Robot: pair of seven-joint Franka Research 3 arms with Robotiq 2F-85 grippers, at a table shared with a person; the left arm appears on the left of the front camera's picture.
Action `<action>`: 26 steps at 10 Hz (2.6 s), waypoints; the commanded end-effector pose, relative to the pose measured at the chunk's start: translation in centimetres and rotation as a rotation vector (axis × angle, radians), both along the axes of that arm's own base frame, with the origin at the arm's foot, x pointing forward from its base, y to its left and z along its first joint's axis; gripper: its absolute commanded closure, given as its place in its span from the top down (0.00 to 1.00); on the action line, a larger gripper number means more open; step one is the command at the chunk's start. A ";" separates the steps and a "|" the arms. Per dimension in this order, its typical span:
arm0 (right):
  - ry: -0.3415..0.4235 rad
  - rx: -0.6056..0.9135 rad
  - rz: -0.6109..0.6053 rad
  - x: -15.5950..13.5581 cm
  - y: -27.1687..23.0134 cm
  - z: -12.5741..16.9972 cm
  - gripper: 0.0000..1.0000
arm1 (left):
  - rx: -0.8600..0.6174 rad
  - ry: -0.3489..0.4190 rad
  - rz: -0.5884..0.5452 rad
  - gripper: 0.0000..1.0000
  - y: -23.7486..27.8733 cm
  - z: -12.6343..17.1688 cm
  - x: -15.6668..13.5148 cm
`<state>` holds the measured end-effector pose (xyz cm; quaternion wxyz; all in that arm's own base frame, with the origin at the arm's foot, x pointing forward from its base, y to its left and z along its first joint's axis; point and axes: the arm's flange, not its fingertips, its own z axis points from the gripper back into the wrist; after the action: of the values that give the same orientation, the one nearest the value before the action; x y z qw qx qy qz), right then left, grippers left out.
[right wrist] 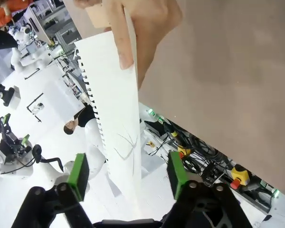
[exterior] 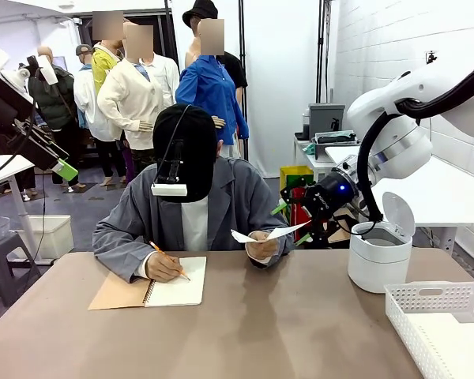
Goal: Sort the paper based on its condition.
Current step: If a person hands you a paper, place it in the Organizing basket , and if it's crumpled, put it in the Trash can.
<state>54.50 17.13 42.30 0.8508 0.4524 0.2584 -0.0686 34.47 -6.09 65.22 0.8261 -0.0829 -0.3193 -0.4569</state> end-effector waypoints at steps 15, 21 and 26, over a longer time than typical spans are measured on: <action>-0.157 0.027 0.130 -4.6 0.5 4.0 0.00 | -0.002 0.002 0.000 1.00 0.0 0.0 0.0; -0.535 -0.174 0.230 -13.2 -4.5 8.2 0.00 | -0.002 0.002 0.000 1.00 0.0 0.0 0.0; -0.851 -0.377 0.161 -16.7 -12.2 8.3 0.00 | -0.002 0.002 0.000 1.00 0.0 0.0 0.0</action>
<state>38.73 5.22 51.69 0.9430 0.2921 -0.0788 0.1386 34.47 -6.11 65.22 0.8261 -0.0828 -0.3192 -0.4570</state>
